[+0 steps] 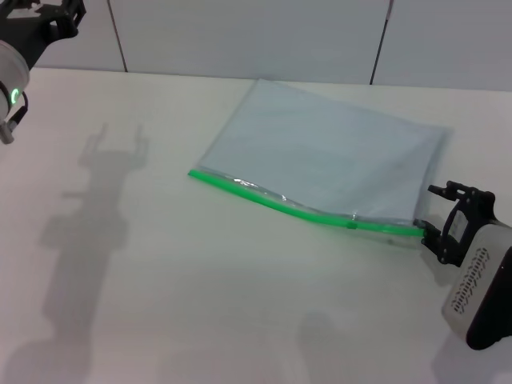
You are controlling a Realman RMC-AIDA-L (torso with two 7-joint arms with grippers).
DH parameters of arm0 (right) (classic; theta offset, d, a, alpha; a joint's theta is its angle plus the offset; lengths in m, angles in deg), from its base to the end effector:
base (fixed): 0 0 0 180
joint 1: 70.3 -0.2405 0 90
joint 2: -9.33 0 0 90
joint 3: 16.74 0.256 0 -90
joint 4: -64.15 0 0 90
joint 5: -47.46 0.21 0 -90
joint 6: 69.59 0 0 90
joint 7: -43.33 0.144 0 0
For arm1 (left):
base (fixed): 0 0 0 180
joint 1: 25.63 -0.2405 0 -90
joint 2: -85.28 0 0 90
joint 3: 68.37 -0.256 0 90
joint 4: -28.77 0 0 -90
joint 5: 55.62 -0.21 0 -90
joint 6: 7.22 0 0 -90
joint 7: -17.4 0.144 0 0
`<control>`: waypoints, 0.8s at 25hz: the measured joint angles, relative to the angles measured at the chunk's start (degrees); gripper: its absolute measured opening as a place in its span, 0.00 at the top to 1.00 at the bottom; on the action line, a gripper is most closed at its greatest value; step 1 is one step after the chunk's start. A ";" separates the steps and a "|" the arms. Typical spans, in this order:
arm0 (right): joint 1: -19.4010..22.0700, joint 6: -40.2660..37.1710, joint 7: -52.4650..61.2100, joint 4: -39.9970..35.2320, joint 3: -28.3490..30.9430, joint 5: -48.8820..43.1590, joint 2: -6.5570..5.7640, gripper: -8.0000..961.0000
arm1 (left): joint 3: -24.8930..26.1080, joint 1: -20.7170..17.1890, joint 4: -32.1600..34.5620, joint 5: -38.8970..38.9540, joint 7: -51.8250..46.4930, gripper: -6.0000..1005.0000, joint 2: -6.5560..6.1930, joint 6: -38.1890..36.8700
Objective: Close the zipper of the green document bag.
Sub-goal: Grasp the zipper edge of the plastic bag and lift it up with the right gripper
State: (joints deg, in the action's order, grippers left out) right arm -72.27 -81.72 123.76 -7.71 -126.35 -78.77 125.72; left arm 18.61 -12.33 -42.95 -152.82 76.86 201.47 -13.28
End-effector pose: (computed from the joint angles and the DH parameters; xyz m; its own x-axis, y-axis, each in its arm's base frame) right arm 0.2728 0.3101 -0.0485 0.9287 0.0977 0.3577 0.3401 -0.6086 -0.7169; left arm -0.2402 0.4024 0.0771 0.6716 0.1057 0.7334 0.7380 -0.0076 -0.6748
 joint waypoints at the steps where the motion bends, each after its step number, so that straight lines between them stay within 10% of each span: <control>1: -0.11 0.19 0.10 0.01 -0.17 0.01 -0.03 0.43 | -0.03 0.04 0.00 0.00 0.00 0.40 0.00 0.00; 20: -6.48 0.35 0.85 3.77 -4.19 2.31 -0.29 0.51 | -0.84 1.01 0.01 -0.01 0.03 0.45 0.00 1.57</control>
State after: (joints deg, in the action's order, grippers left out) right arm -78.75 -81.37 124.61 -3.94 -130.54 -76.46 125.43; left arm 17.77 -11.33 -42.94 -152.83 76.89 201.47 -11.71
